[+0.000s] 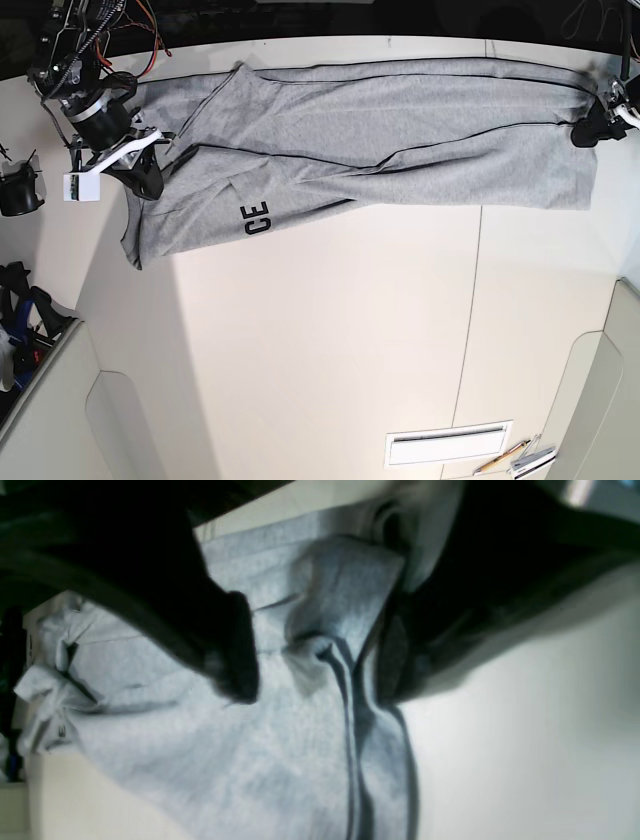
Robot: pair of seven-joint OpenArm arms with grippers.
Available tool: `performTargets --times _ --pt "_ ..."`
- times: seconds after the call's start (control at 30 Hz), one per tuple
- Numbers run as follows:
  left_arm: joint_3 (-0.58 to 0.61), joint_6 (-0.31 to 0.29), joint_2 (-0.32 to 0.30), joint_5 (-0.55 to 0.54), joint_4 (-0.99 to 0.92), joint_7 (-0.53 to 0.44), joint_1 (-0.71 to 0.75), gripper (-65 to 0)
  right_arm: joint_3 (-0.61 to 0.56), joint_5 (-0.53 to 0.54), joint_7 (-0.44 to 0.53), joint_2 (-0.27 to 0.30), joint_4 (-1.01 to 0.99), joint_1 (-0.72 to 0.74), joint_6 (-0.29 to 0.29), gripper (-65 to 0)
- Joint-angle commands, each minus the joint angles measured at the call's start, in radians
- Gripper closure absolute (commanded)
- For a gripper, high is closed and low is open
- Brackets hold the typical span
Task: Fold the T-shirt properly
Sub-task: 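Regrasp the shirt edge with the left gripper near the shoulder end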
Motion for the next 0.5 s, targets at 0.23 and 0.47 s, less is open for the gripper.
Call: performTargets --times 0.23,0.47 --pt "-0.002 -0.001 -0.017 0.002 0.008 0.018 0.002 0.0 0.003 0.016 0.019 0.006 0.015 0.006 0.011 0.0" --pt "-0.002 -0.001 -0.021 0.003 0.014 -0.034 0.001 0.0 0.003 0.015 0.019 0.006 0.015 0.006 0.011 0.0"
